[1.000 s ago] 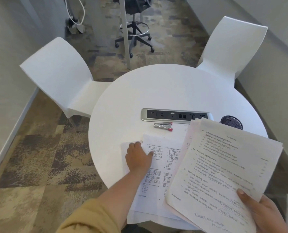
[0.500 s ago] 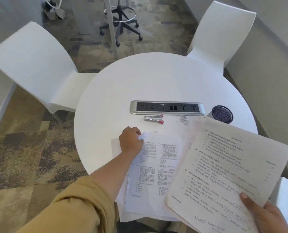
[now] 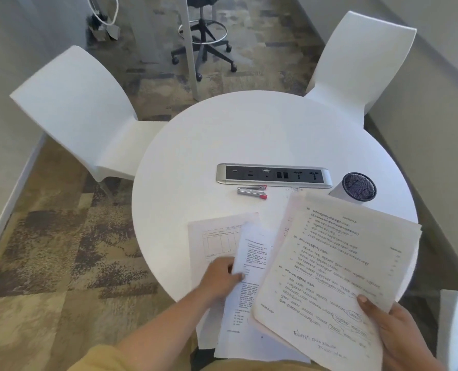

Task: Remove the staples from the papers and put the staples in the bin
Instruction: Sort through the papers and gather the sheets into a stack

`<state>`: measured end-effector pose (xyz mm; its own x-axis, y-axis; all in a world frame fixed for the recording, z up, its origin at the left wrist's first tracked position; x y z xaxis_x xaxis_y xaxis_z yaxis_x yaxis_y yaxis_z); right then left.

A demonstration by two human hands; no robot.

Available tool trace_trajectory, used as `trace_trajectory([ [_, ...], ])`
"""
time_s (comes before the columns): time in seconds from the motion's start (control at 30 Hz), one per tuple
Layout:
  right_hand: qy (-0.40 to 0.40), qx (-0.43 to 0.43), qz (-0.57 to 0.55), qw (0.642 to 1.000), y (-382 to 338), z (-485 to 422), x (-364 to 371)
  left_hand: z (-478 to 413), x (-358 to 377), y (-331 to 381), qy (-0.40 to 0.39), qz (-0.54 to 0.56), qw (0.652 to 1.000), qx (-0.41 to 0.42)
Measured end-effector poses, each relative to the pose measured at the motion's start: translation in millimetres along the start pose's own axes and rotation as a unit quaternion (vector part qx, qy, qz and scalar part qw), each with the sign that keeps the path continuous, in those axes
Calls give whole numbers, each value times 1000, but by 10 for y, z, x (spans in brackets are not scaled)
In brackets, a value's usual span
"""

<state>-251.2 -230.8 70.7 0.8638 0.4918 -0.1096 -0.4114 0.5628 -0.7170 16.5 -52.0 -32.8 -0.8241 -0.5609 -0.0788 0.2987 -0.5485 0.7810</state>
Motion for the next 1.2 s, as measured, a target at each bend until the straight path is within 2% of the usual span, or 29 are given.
trace_trajectory([
  [0.07, -2, 1, 1, 1000, -1, -9, 11, 128, 74, -135, 13, -14, 1000, 5],
  [0.17, -21, -6, 6, 1000, -51, 0, 49, 278, 44, -50, 67, 72, 995, 28],
  [0.23, -37, -9, 10, 999, -130, 24, 72, 344, 16, 171, 72, 128, 987, 60],
  [0.43, -111, -34, 39, 993, -475, 35, 222, 429, 39, 874, 16, 252, 962, 104],
  [0.53, -103, -61, 102, 988, -623, 21, 309, 481, 120, 1065, -27, 306, 947, 100],
  [0.67, -56, -115, 139, 982, -658, -23, 331, 547, 155, 1023, -43, 304, 948, 81],
  [0.83, -93, -17, 116, 989, -302, -98, 370, 618, 144, 719, -47, 310, 949, 26],
  [0.9, -72, -11, 111, 991, -213, -109, 361, 631, 64, 547, 1, 305, 952, 8],
  [0.93, -60, -10, 101, 993, -179, -122, 351, 632, -17, 421, 62, 287, 956, 2],
  [1.0, -37, -6, 78, 996, -123, -176, 313, 735, -241, 148, 241, 228, 943, -12],
  [1.07, -19, -5, 64, 998, -106, -208, 265, 937, -395, -175, 379, 173, 907, -62],
  [1.13, -15, -5, 61, 998, -106, -232, 232, 1038, -414, -520, 399, 197, 884, -140],
  [1.2, -17, -10, 60, 998, -112, -250, 201, 1060, -319, -780, 351, 277, 866, -225],
])
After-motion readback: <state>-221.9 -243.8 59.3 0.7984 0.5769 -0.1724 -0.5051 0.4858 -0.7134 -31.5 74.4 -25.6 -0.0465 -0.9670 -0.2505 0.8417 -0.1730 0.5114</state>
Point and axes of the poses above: each hand's wrist, its own z-axis away from the middle knuckle, its own x-axis out of the palm, y = z × x, the point moved 6 cm from there along -z, towards the middle knuckle, and after that the axes turned 15 degrees about z, right-handed, at the moved point
